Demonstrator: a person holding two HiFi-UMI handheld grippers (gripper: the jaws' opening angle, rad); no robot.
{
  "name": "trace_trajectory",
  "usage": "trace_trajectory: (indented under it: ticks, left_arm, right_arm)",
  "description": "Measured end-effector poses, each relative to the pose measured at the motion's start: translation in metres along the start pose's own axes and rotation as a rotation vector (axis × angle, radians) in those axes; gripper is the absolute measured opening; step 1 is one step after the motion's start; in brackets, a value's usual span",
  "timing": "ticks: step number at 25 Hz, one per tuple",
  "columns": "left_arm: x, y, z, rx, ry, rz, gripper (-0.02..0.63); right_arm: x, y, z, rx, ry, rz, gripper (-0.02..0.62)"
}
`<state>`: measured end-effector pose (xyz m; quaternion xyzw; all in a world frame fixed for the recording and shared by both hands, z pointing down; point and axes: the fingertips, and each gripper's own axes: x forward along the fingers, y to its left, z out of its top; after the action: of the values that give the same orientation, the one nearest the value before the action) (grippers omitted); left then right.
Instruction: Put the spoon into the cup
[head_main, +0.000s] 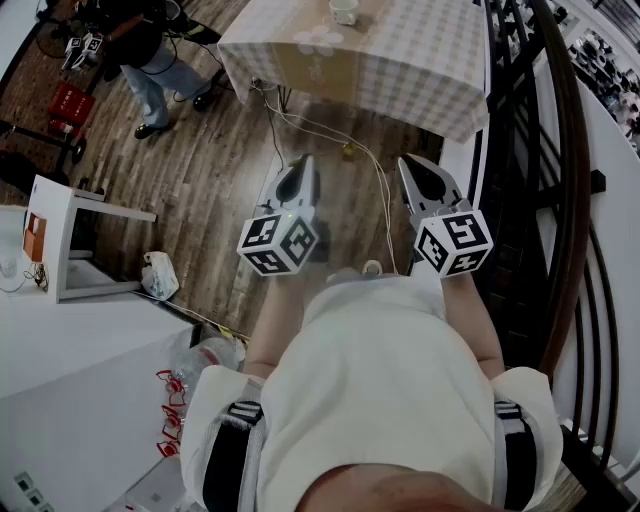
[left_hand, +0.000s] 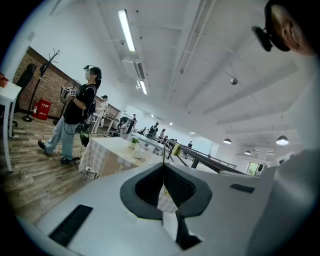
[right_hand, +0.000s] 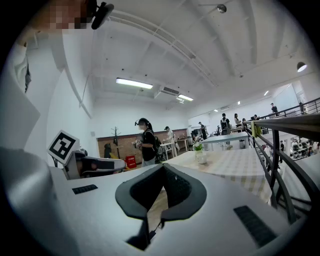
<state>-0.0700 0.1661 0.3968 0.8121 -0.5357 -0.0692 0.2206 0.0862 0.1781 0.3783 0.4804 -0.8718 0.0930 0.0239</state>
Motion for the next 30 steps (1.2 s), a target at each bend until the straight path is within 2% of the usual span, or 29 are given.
trace_trajectory:
  ticks: [12, 18, 30]
  left_arm:
    - [-0.005, -0.006, 0.000, -0.012, -0.017, 0.027, 0.006]
    - [-0.004, -0.009, -0.006, -0.031, -0.019, 0.041, 0.005]
    - [0.017, -0.001, -0.005, -0.020, 0.008, 0.055, 0.006]
  right_arm:
    - [-0.003, -0.001, -0.001, -0.011, 0.003, 0.031, 0.000]
    - [0.001, 0.002, -0.009, 0.027, 0.024, 0.091, 0.000]
    - [0.021, -0.013, -0.009, 0.049, 0.020, 0.079, 0.000]
